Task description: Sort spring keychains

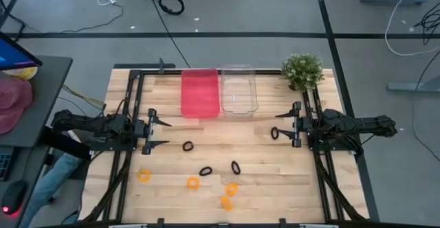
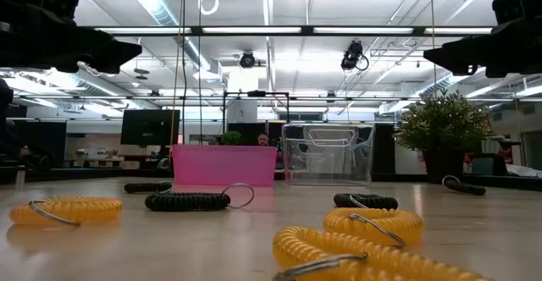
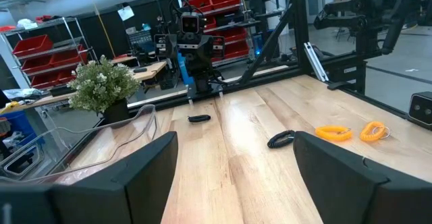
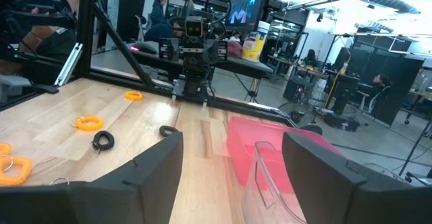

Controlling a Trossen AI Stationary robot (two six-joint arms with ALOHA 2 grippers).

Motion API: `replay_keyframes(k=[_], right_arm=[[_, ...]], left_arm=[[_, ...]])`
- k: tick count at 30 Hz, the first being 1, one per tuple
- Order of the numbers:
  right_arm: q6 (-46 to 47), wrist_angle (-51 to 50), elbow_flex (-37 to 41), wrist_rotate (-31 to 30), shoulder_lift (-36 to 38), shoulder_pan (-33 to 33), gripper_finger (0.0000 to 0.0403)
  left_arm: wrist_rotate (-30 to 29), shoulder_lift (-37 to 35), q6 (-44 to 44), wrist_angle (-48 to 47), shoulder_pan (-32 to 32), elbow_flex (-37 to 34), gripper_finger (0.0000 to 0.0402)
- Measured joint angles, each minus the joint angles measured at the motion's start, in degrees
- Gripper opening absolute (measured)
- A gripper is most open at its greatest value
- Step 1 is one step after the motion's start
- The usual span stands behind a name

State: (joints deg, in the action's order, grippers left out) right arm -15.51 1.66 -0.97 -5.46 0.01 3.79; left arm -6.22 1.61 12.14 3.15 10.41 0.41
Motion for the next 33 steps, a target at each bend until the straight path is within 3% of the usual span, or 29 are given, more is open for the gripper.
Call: replay_keyframes(k=[33], right_arm=[[-2.93, -0.01, 0.02, 0.0, 0.0, 0.0, 0.0257]], left_arm=[[0.0, 0.0, 0.0, 0.0, 0.0, 0.0, 0.0298]])
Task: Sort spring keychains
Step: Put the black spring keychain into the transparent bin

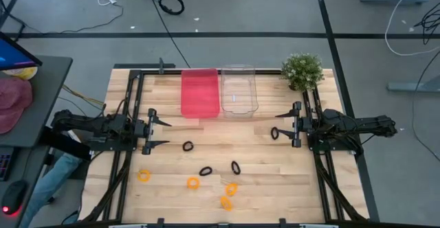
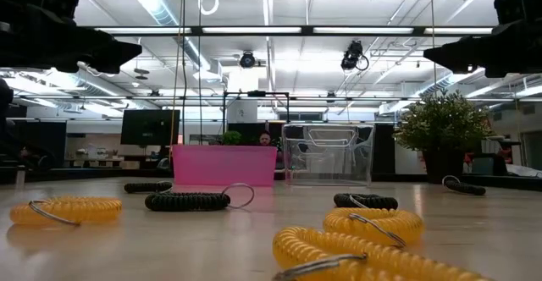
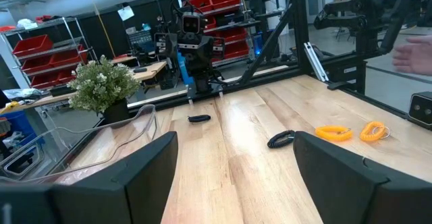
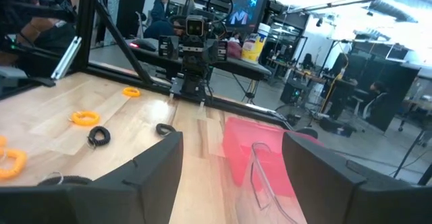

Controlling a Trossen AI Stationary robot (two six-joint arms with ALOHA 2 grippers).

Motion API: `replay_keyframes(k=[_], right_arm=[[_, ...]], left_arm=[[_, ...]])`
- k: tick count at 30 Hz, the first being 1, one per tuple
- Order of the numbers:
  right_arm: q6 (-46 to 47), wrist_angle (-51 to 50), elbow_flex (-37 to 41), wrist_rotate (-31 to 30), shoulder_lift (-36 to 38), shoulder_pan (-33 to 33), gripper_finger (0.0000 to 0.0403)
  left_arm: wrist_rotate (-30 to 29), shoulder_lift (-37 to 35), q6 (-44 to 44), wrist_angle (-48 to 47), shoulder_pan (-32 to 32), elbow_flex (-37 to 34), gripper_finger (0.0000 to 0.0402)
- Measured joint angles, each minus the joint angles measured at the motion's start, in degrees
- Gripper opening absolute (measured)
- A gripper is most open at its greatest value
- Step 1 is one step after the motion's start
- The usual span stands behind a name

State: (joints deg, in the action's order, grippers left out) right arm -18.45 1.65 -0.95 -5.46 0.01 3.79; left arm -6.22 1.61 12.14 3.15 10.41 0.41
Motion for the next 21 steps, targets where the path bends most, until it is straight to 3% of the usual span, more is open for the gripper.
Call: replay_keyframes(k=[15, 21], right_arm=[[-1.53, 0.31, 0.0, -0.01, 0.0, 0.02, 0.0257], [-3.57, 5.55, 0.0, 0.0, 0.0, 0.0, 0.0257]], left_arm=[[0.0, 0.0, 0.0, 0.01, 0.0, -0.01, 0.0298], [0.0, -0.01, 0.01, 0.01, 0.0, 0.01, 0.0298]])
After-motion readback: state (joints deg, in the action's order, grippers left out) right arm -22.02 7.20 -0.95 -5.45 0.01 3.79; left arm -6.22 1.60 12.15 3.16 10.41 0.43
